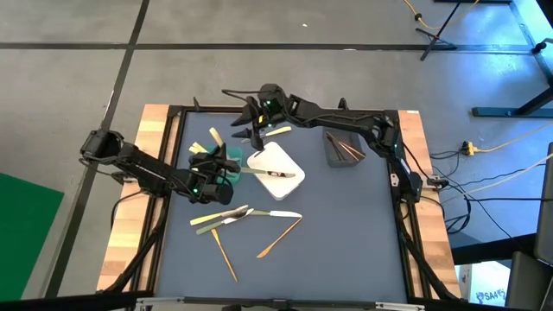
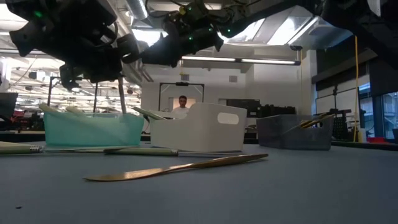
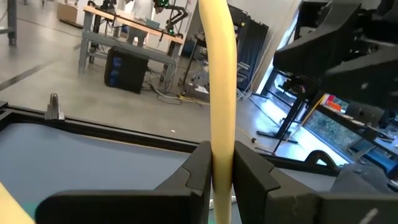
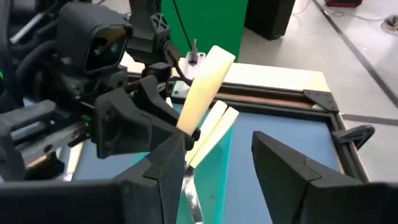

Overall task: Sort silverware by color (type)
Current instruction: Put the top yellow table knife into the green bin

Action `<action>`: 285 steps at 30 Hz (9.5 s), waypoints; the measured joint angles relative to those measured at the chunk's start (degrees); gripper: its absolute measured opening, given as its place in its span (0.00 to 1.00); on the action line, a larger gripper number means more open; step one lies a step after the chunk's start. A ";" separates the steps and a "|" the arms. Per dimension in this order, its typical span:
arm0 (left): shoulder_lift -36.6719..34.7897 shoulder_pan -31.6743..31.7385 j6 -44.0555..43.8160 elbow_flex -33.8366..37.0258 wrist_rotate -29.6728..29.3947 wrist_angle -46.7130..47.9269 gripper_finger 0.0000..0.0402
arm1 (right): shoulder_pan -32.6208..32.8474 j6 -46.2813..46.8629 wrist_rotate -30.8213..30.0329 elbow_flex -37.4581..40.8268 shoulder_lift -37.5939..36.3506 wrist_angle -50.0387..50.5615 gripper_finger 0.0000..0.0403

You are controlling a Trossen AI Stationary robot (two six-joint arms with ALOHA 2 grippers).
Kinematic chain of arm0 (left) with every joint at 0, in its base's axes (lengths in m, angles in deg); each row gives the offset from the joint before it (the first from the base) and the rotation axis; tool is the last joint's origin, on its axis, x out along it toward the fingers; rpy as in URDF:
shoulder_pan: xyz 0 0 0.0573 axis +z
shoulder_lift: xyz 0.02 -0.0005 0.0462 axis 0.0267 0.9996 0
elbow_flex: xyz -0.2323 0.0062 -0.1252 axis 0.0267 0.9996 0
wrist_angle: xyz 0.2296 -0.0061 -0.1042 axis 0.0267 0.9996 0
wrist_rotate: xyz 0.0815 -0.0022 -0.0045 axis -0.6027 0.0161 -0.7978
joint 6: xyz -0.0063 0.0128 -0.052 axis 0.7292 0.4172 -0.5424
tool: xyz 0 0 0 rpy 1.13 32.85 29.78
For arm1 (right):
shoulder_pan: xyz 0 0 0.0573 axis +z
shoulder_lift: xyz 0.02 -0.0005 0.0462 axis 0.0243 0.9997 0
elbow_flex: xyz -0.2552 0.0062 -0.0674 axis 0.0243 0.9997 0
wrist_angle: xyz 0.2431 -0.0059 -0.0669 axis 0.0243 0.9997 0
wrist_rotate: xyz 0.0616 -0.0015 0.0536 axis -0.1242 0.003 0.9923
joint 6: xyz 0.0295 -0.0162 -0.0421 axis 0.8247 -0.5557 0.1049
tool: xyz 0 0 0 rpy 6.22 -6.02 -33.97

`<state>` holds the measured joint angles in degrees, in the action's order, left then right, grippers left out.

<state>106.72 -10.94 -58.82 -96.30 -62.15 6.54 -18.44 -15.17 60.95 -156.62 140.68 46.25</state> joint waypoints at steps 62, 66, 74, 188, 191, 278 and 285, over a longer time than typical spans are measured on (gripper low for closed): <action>0.00 9.85 4.28 0.00 29.34 5.70 0.14 | 1.07 2.22 -5.47 -0.04 0.42 0.61 0.43; 0.00 10.50 4.46 0.00 29.31 5.70 0.14 | 1.07 2.22 -5.47 -0.04 0.42 0.61 0.43; 0.00 11.47 2.97 0.00 33.30 5.70 0.15 | 1.07 2.22 -5.46 -0.04 0.42 0.61 0.43; -20.39 11.45 11.50 0.02 33.56 5.13 0.29 | -18.40 -31.14 -7.26 19.02 3.18 17.26 0.43; -20.39 11.44 11.50 0.02 33.56 5.08 0.29 | -18.08 -31.46 -7.57 18.84 3.59 17.01 0.43; -48.52 11.43 31.68 -0.02 61.26 5.00 0.29 | 10.41 -70.16 -29.59 -19.71 3.72 46.56 0.14; -48.03 11.43 31.71 -0.02 68.23 9.63 0.29 | 15.70 -72.88 -31.59 -19.71 3.72 44.79 0.14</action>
<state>58.69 0.49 -27.11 -96.32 6.07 16.18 -2.74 -88.05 29.35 -176.33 144.40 91.04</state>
